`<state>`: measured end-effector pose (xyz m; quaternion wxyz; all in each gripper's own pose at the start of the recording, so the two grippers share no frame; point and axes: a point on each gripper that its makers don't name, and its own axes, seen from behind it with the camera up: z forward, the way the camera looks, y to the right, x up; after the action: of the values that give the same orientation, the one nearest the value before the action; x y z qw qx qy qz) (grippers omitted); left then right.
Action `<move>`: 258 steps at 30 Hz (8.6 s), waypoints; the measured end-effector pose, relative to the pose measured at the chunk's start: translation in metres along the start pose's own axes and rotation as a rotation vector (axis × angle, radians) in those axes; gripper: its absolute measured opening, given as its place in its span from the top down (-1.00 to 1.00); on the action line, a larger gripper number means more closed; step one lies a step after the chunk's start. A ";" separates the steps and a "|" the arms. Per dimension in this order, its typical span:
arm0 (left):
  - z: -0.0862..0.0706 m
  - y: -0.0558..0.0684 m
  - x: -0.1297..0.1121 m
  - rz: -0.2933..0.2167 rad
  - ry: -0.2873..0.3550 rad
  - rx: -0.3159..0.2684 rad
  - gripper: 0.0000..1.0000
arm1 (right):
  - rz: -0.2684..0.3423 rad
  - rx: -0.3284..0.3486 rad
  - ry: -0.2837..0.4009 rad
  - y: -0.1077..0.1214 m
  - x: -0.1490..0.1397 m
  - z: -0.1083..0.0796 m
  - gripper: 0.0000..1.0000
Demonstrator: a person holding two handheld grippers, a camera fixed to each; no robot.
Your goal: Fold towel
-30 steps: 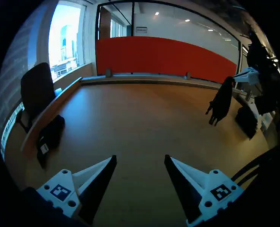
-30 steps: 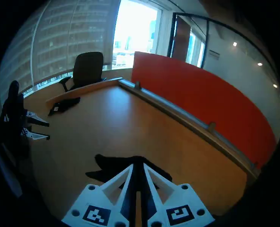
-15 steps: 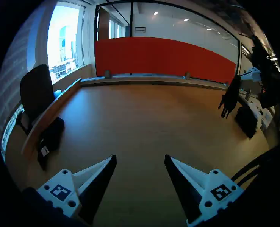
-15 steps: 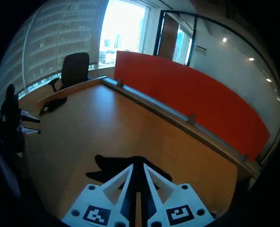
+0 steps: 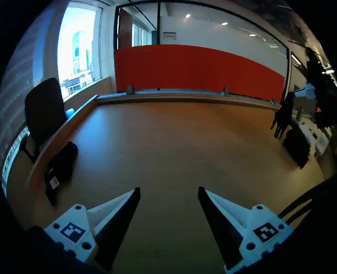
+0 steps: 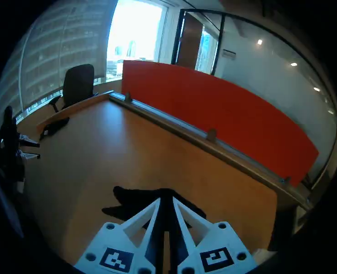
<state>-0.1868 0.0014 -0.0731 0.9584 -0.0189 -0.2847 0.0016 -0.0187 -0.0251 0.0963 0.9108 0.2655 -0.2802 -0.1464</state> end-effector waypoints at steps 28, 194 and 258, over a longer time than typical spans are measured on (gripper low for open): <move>0.007 0.011 0.004 0.012 -0.014 0.009 -0.87 | 0.078 -0.160 -0.074 0.128 -0.038 -0.020 0.90; 0.001 0.023 0.012 0.054 -0.009 -0.018 -0.87 | 0.458 -0.398 -0.295 0.106 -0.277 -0.111 -0.86; 0.005 0.014 0.032 0.039 0.038 -0.011 -0.87 | 0.415 -0.425 0.327 0.047 -0.090 -0.073 -0.94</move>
<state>-0.1624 0.0164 -0.0521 0.9634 -0.0297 -0.2660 0.0183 -0.0423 0.0798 0.0330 0.9891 0.0269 -0.1416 0.0315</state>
